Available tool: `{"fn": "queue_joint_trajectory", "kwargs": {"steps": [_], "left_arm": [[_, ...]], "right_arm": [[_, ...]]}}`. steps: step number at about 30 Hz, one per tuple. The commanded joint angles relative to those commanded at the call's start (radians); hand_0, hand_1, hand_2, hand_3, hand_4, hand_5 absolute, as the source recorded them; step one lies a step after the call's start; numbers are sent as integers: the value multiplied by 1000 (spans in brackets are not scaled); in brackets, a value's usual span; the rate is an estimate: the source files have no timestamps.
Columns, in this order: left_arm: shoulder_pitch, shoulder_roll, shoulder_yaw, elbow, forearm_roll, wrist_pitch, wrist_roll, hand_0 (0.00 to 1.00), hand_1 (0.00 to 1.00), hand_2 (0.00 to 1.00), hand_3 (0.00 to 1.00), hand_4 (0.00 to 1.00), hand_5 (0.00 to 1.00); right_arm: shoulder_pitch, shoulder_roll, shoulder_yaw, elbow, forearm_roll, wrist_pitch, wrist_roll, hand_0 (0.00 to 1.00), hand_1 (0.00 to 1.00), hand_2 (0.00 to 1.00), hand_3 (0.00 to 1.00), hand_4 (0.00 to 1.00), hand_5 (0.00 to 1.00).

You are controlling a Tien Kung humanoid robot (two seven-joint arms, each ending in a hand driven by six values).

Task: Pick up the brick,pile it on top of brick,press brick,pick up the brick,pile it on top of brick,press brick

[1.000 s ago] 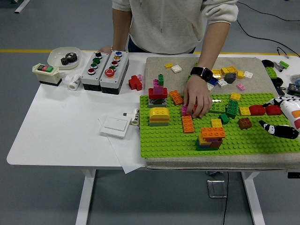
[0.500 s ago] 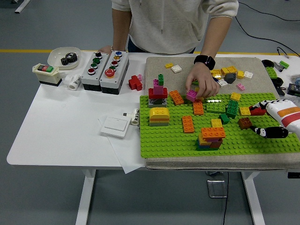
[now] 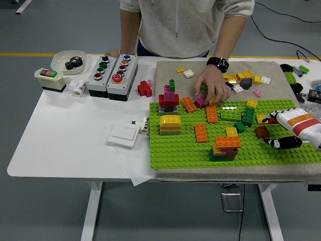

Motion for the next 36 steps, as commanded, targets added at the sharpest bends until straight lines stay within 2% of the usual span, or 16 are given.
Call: {"fn": "queue_joint_trajectory", "kwargs": {"steps": [17,25,26,36], "left_arm": [[-6,2,3,0,-2,-1,0,805,790,789,588,655,672],[-9,3,2,-2,1,-2,1,804,791,788,588,656,672],[-9,3,3,-2,0,-2,1,804,789,789,589,655,674],[-13,3,3,-2,0,-2,1,805,789,788,590,656,675]], "right_arm": [[65,17,-64,-54,0,18,2,608,621,692,675,801,405],[80,27,-81,-88,7,0,17,603,617,689,660,798,405],[82,28,-82,-91,9,-4,19,540,554,618,621,767,400],[91,37,-91,-124,14,-9,24,512,537,591,587,753,393]]}}
